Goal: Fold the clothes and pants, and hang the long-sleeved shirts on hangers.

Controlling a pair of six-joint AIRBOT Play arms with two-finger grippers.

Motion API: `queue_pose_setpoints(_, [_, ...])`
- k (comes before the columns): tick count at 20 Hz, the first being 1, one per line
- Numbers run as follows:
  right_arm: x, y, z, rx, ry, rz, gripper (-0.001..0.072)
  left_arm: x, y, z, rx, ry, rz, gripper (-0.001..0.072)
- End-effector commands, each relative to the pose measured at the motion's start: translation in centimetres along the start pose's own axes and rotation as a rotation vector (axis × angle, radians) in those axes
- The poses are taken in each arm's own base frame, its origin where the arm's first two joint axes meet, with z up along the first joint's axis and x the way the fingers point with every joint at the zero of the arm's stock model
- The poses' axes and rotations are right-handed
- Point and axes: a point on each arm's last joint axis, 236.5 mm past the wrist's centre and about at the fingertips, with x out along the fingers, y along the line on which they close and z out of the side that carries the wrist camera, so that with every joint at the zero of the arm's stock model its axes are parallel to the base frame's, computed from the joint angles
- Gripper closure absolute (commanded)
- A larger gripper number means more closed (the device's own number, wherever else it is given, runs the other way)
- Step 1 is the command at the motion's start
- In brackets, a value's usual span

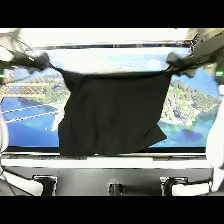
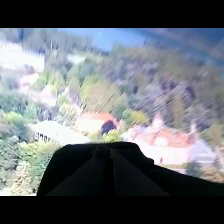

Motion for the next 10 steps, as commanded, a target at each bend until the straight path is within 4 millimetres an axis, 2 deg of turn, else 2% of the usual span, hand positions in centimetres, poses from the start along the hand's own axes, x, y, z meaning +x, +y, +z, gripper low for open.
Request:
queue_pose_setpoints(1, [11.9,-3.8,-1.4,0.077,0.114,-0.027,0.0686,10.7,2.5,-6.3,-0.013,0.182,0.025,0.0693])
queue_pose_setpoints(3, [15.9,-4.1,-2.5,0.132,0.159,0.009,0.0686,12.6,2.3,-7.9,-0.009,0.216,0.025,0.0692])
queue_pose_setpoints(5, [18.0,-4.2,-3.5,0.171,0.191,0.035,0.0685,13.3,1.6,-8.8,0.004,0.236,0.021,0.0690])
queue_pose_setpoints(6, [18.3,-4.3,-3.8,0.177,0.202,0.036,0.0656,13.3,1.3,-8.8,0.007,0.235,0.018,0.0682])
queue_pose_setpoints(7, [18.1,-4.2,-4.0,0.171,0.212,0.036,0.0562,13.0,1.0,-8.7,0.008,0.237,0.014,0.0589])
queue_pose_setpoints(8, [17.4,-4.3,-4.2,0.154,0.226,0.034,0.0417,12.5,1.0,-8.4,0.010,0.236,0.013,0.0433])
queue_pose_setpoints(9, [16.0,-4.4,-4.3,0.097,0.243,0.037,0.0271,11.7,1.0,-7.9,0.022,0.236,0.010,0.0367])
queue_pose_setpoints(10, [14.2,-4.9,-4.3,0.034,0.263,0.038,0.0273,10.3,1.1,-7.4,0.060,0.245,0.006,0.0367])
